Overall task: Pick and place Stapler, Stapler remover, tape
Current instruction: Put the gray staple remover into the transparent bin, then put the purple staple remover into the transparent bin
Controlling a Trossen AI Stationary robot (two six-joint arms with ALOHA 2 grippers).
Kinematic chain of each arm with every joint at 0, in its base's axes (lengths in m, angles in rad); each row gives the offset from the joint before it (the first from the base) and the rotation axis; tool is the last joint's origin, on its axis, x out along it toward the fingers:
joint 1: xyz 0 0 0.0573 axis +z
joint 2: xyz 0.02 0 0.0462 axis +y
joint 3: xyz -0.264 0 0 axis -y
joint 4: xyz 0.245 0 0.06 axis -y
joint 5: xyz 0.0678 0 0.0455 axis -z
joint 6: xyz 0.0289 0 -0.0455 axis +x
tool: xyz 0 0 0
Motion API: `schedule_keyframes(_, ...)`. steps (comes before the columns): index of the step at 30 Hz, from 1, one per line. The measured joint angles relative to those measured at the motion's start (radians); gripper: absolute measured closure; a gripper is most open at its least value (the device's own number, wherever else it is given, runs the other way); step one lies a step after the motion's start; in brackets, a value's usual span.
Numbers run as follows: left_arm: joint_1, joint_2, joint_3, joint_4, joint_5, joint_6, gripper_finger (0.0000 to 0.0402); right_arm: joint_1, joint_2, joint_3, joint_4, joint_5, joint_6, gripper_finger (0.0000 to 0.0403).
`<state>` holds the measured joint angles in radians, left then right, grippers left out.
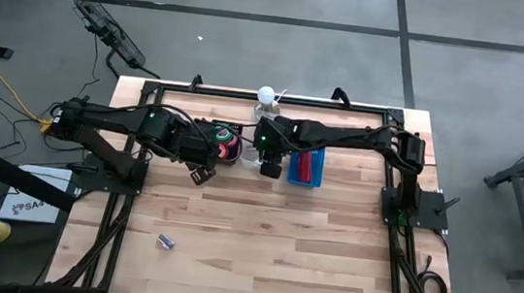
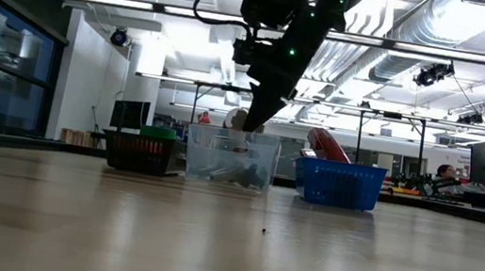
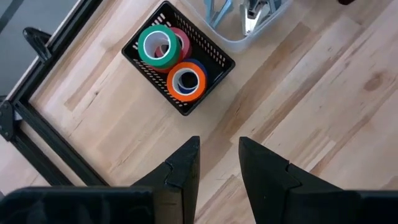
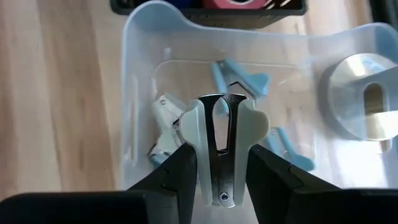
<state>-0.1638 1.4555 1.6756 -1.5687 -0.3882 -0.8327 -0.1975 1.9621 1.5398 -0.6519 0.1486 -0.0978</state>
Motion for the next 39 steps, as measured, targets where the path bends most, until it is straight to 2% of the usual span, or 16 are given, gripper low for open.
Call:
schedule_keyframes(12,0.0,0.0,0.0,-0.003,0.001,-0.039,0.0294,-0.003,0.0,0.0,-0.02,-0.045,-0.016,0.0277)
schedule_keyframes(21,0.0,0.0,0.0,-0.002,-0.008,-0.047,0.0294,-0.028,0.0,0.0,-0.035,-0.056,-0.015,0.0162)
schedule_keyframes(25,0.0,0.0,0.0,-0.002,-0.013,-0.065,0.0294,-0.033,-0.002,0.0,-0.048,-0.076,-0.01,0.0133)
schedule_keyframes(39,0.0,-0.018,0.0,-0.003,-0.038,-0.112,0.0294,-0.032,-0.104,0.13,-0.155,-0.053,-0.015,0.0123)
